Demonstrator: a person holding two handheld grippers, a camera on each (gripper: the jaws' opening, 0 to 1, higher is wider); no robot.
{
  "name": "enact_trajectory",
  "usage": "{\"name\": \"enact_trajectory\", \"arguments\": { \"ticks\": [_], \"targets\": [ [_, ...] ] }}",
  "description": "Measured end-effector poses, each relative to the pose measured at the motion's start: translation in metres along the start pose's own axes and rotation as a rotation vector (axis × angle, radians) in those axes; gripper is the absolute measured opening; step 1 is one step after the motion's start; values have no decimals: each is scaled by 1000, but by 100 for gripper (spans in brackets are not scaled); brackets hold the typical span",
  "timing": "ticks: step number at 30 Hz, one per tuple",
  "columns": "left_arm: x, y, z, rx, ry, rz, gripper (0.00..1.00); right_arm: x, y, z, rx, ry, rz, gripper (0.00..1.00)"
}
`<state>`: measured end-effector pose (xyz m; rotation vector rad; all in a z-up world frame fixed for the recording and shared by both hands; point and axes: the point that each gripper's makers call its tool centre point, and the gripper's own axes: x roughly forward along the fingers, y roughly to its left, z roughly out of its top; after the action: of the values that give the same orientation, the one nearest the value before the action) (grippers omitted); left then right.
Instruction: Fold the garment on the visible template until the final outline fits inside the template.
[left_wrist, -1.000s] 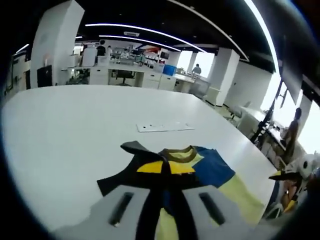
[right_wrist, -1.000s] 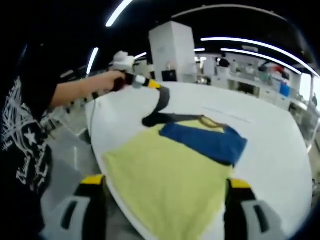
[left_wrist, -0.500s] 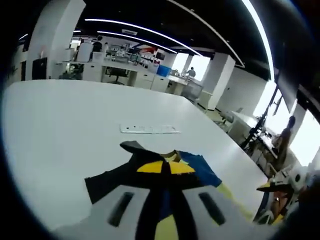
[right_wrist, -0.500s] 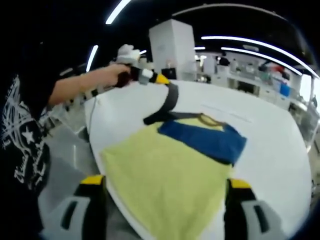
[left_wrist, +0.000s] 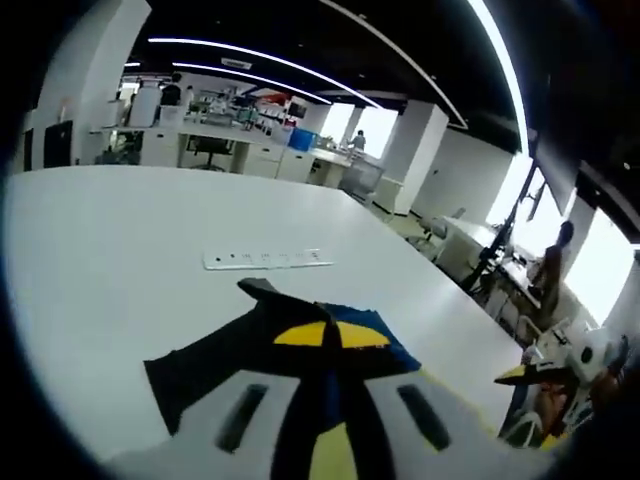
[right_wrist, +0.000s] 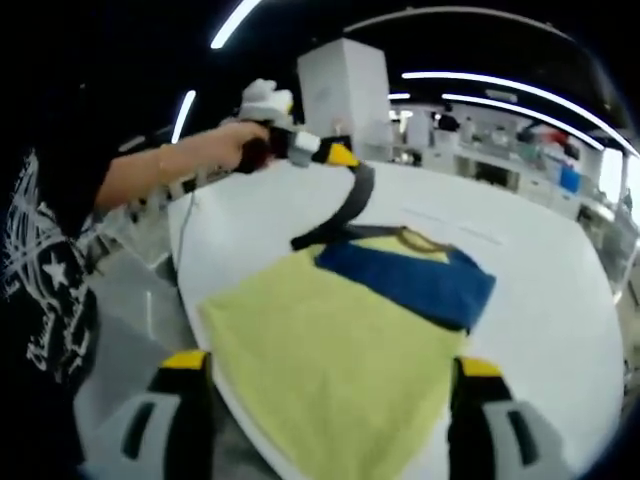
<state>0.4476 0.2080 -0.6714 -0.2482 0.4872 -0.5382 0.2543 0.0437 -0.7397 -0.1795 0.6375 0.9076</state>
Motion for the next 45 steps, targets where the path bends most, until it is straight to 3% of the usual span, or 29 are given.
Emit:
{"name": "enact_trajectory", "arguments": {
  "ticks": [9, 33, 45],
  "targets": [
    [19, -24, -14, 49, 59, -45, 0, -3, -1, 0, -7, 5, -11, 99],
    [58, -65, -12, 25, 55, -107, 0, -6, -4, -11, -6, 28, -25, 99],
    [81, -84, -30, 38, 88, -146, 0, -10, -3, -23, -8, 59, -29, 99]
  ]
}}
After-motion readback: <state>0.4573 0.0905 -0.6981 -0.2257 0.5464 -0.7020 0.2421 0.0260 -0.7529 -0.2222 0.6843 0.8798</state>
